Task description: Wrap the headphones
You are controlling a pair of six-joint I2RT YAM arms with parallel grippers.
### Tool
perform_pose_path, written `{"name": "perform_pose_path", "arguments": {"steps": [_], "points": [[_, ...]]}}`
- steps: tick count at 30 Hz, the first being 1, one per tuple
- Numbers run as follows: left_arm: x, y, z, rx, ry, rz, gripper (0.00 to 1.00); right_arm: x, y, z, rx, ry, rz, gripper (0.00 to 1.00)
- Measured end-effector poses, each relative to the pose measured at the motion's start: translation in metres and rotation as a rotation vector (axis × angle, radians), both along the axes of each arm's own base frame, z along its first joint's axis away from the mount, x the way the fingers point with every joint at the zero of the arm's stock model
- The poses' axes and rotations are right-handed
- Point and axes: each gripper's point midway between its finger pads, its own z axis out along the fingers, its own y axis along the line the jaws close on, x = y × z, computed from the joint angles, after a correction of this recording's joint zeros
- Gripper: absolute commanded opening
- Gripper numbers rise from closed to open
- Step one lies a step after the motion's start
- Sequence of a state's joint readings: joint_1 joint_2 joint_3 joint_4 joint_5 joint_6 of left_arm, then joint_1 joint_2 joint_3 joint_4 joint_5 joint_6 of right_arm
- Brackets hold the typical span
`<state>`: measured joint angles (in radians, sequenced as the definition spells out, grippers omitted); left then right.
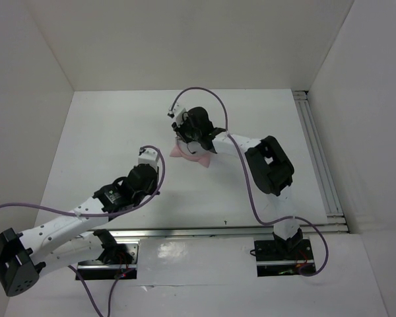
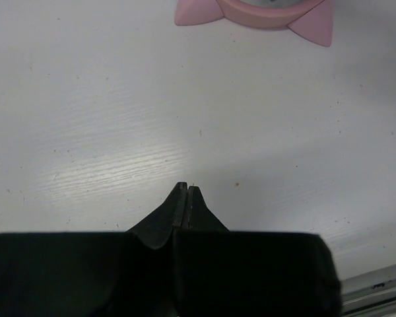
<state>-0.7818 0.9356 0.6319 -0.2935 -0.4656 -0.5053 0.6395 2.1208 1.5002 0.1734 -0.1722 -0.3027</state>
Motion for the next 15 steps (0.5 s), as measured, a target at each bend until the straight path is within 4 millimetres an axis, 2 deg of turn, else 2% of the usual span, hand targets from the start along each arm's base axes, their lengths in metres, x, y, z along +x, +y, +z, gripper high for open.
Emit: {"name": "perform_pose_path", "arguments": {"steps": [1,9,13,14,15], "points": [[-0.001,0.001,-0.001,0.001,0.001,0.000,0.00,-0.001,0.001,-0.002,-0.002,0.004,0.002,0.33],[-0.002,0.000,0.001,-0.008,-0.001,-0.007,0.00,-0.003,0.001,-0.019,-0.022,0.034,0.003,0.33],[-0.004,0.001,0.001,-0.010,0.003,-0.008,0.00,-0.003,0.002,-0.017,-0.010,0.039,0.001,0.33],[-0.004,0.001,0.002,-0.013,0.003,-0.008,0.00,-0.003,0.004,-0.016,-0.004,0.042,0.002,0.37],[-0.005,0.001,0.003,-0.021,0.003,-0.005,0.00,-0.003,0.005,-0.014,0.005,0.046,0.002,0.45]]}}
